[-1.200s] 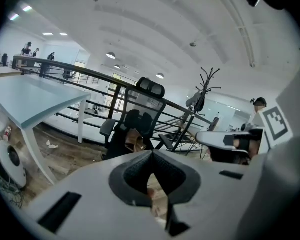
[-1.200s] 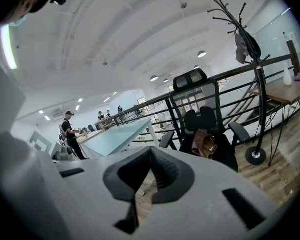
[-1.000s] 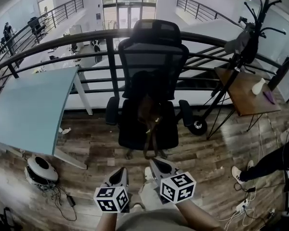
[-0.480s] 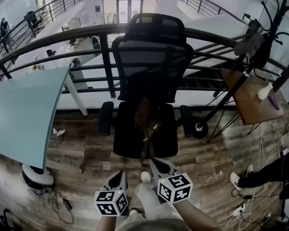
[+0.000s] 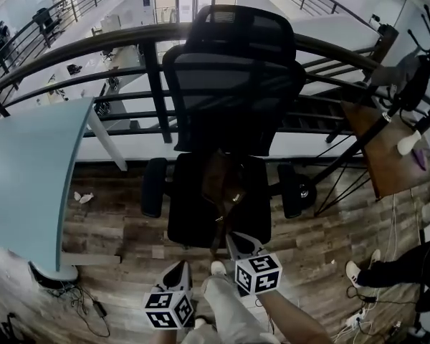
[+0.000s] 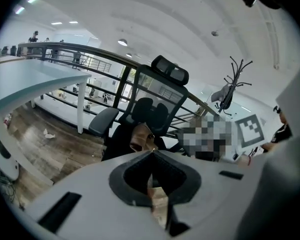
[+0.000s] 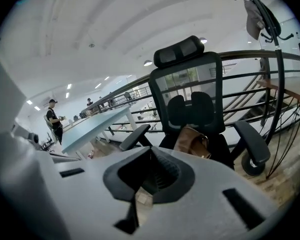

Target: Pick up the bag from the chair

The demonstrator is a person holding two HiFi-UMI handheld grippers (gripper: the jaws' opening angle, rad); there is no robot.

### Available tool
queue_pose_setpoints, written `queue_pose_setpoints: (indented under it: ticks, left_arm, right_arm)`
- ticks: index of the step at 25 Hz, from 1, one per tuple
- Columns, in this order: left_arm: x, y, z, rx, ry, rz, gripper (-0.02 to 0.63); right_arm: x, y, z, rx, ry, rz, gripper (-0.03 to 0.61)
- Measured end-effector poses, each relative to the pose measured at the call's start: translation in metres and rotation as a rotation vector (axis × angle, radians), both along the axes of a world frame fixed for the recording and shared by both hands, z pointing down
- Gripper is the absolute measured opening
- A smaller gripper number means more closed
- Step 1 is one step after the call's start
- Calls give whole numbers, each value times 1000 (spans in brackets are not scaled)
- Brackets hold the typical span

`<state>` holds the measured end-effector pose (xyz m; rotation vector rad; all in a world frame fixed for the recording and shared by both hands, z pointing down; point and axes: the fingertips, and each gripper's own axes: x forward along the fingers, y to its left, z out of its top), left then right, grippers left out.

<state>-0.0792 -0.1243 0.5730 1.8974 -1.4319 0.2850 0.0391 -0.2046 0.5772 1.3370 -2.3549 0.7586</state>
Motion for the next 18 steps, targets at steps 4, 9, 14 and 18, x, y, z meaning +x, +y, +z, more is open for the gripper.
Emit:
queue_pose_setpoints:
  ticks: [4,9,14,18]
  left_arm:
    - [-4,-17,20,-22,1,-12,3]
    - [-6,-31,46,-55,6,-28,3]
    - [-5,-46,68,-82,4,-27,3]
    - [-2,-60,84,-98,6,-35,3]
  right_arm:
    - [3,-33,42,-27,41,13,2]
    - [7,-63,95,-68,84,23,2]
    - [4,-86,139,-102,109,1,3]
    - [4,-108,179,-133,101,-4,146]
